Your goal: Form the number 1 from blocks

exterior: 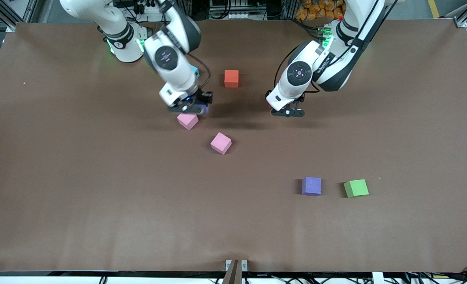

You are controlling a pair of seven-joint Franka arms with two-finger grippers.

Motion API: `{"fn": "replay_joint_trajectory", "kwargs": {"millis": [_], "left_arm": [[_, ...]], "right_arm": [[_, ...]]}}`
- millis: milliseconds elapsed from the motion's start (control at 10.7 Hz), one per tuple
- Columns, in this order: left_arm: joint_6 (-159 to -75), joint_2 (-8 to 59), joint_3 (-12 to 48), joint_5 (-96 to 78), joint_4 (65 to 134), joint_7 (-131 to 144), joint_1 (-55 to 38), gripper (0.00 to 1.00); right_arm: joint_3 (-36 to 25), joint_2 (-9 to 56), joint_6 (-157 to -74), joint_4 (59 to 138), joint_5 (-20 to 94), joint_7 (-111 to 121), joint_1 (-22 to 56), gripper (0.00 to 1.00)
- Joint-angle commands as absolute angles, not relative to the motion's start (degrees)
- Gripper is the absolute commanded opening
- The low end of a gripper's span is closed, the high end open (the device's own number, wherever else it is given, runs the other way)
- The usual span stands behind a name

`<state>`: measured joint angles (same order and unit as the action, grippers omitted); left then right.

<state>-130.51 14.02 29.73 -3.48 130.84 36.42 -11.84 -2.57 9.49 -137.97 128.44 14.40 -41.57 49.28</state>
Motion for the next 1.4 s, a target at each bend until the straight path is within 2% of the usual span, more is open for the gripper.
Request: {"fn": "replay_joint_trajectory", "kwargs": {"millis": [0,281,468,936,1030,1124,1217,1311], "left_arm": [[-133.3,15.1,30.1,-4.7,132.2,38.8,-12.4,1.0],[-134.2,16.4,30.1,-4.7,132.5,38.8,-13.0,1.0],[-135.2,17.4,30.1,-4.7,132.5,39.1,-13.2,1.0],[-138.7,19.4,30.0,-4.7,134.2,40.3,-14.2,1.0],[-138.9,19.8,30.0,-4.7,134.4,40.3,-14.2,0.97],[-139.6,19.9,30.0,-4.7,134.4,40.3,-14.3,0.9],[-140.2,20.5,30.0,-4.7,134.5,40.3,-14.8,0.59],[-140.4,20.4,30.0,-4.7,134.4,40.3,-14.9,0.23]], "right_arm": [[-0.3,10.0,-141.3,129.7,13.7,-45.7,50.4,0.46],[1.5,16.9,-149.9,128.5,13.8,-48.2,51.4,0.46],[1.5,19.7,-150.0,125.7,13.8,-49.0,53.3,0.46],[5.2,22.5,-150.3,125.3,13.2,-49.0,53.6,0.49],[5.3,22.5,-150.4,125.4,12.9,-49.0,53.8,0.51],[5.3,22.5,-150.4,125.3,12.9,-49.0,54.3,0.52],[5.4,22.5,-150.4,125.3,12.9,-49.0,54.5,0.56],[5.4,22.4,-150.4,125.3,12.9,-49.0,54.4,0.62]]}}
